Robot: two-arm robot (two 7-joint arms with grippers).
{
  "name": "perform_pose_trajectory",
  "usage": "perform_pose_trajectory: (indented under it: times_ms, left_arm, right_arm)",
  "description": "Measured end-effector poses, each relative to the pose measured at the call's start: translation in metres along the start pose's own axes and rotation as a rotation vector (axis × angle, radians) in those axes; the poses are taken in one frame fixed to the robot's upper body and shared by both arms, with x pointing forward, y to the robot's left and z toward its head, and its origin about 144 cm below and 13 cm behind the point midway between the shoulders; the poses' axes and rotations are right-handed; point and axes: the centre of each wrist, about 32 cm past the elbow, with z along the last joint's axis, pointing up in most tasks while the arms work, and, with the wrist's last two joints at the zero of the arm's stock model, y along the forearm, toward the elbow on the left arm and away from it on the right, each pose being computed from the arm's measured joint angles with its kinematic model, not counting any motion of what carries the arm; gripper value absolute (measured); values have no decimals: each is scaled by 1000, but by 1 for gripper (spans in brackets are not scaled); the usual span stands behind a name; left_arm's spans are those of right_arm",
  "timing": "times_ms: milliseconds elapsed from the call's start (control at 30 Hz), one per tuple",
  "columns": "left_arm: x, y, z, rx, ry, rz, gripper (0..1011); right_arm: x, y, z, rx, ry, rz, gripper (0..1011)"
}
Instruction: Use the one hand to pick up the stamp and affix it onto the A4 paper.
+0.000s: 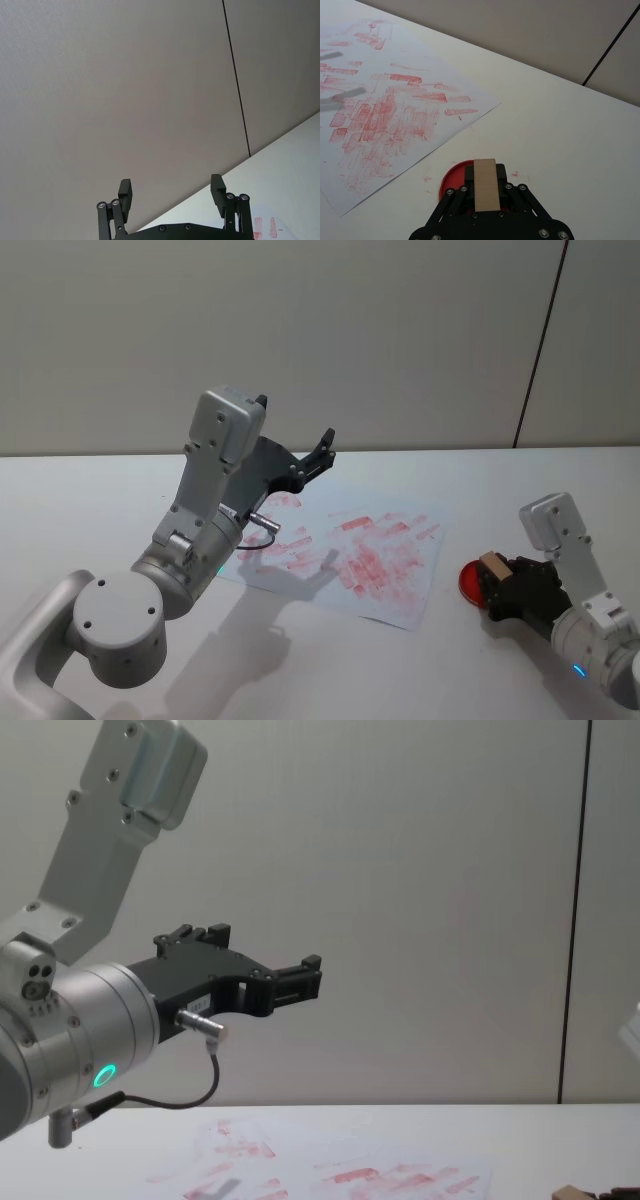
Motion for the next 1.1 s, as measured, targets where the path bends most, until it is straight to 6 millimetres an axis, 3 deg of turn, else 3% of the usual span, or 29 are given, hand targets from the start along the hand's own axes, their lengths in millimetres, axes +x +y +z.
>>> perform_pose_trajectory:
  times_ms: [433,1100]
  left_arm:
    - [0,0,0,0,0,0,1001]
    - [0,0,0,0,0,0,1001]
  right_arm:
    - [1,0,8,67,-11,-4,220]
    - [-11,21,52,249,-27,155,219]
